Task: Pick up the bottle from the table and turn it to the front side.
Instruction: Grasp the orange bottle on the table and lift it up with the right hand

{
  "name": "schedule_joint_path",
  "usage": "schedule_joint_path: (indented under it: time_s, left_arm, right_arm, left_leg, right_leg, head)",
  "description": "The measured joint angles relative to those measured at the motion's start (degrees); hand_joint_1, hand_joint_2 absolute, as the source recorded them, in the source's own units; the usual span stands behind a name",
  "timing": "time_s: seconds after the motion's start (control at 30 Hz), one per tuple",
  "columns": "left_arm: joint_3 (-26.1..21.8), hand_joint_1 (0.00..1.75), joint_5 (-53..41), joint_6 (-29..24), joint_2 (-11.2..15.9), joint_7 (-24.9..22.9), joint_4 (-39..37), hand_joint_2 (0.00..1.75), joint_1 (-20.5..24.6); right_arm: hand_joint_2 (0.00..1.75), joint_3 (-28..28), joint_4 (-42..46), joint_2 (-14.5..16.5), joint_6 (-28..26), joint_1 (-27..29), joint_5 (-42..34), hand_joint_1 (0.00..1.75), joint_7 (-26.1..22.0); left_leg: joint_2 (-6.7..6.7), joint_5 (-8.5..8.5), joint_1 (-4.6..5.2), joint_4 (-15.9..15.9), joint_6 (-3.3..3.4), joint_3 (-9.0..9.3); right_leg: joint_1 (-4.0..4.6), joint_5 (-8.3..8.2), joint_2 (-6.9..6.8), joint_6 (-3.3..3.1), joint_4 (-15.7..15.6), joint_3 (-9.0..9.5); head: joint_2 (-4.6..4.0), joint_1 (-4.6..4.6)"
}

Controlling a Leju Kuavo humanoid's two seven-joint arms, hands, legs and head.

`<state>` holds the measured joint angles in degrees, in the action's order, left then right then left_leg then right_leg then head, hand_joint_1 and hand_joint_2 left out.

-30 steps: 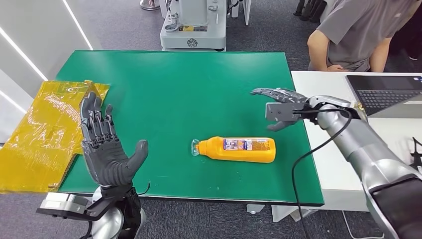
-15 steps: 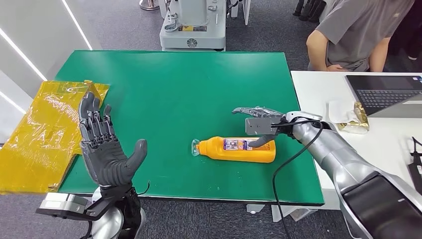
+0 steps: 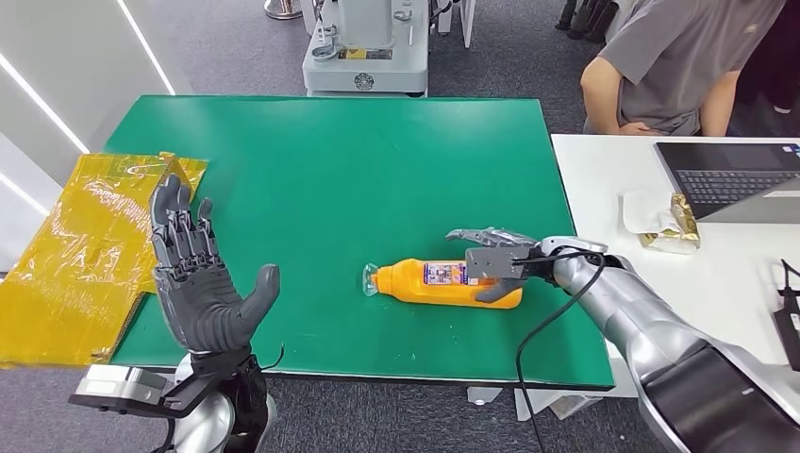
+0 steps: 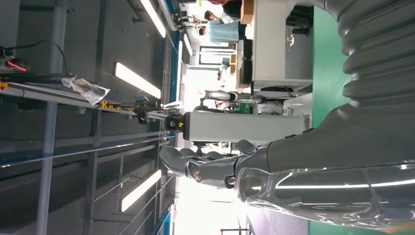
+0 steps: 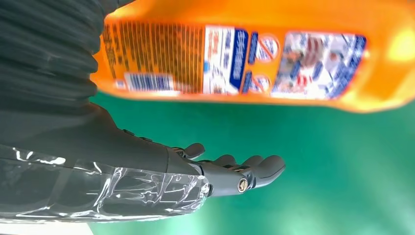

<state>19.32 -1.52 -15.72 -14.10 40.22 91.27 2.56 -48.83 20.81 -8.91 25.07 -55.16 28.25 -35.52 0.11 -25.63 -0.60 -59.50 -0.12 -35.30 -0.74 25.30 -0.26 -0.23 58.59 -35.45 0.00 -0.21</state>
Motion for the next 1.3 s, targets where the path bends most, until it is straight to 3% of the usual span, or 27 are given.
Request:
schedule_joint_path:
  time_s: [0.67,0.7,0.83,0.9,1.3]
  left_arm:
    - [0.0,0.0,-0.1,-1.3,0.0,0.0,-0.1,1.75,0.0]
    - [0.0,0.0,-0.1,-1.4,0.0,0.0,-0.1,1.75,0.0]
    - [0.0,0.0,0.0,-1.4,0.0,0.0,-0.2,1.75,0.0]
    - [0.0,0.0,0.1,-1.4,0.0,0.0,-0.2,1.75,0.0]
    - [0.0,0.0,0.5,-1.4,0.0,0.0,-0.3,1.75,0.0]
  right_arm:
    - [1.75,-0.9,-1.2,0.0,-1.6,3.0,-0.9,0.0,0.3]
    - [1.75,-1.0,-1.2,-0.1,-1.8,3.0,-0.9,0.1,0.3]
    - [1.75,-1.1,-1.2,-0.3,-2.5,3.2,-0.9,1.56,0.3]
    - [1.75,-1.1,-1.2,-0.4,-3.0,3.3,-0.9,1.75,0.3]
    - [1.75,-1.1,-1.1,-1.0,-7.7,4.1,-1.5,1.75,-0.6]
  left_leg:
    - [0.01,0.0,0.0,0.0,0.0,0.02]
    - [0.01,0.0,0.0,0.0,0.0,0.02]
    - [0.01,0.0,0.0,0.0,0.0,0.02]
    - [0.01,0.0,0.0,0.0,0.0,0.02]
    - [0.01,0.0,0.0,0.0,0.0,0.02]
  right_leg:
    - [0.0,0.0,0.01,0.0,0.0,0.0]
    - [0.0,0.0,0.01,0.0,0.0,0.0]
    - [0.0,0.0,0.01,0.0,0.0,0.01]
    - [0.0,0.0,0.01,0.0,0.0,0.01]
    - [0.0,0.0,0.01,0.0,0.0,0.01]
  head:
    - [0.0,-0.01]
    - [0.0,-0.01]
    - [0.0,-0.01]
    - [0.0,-0.01]
    - [0.0,-0.01]
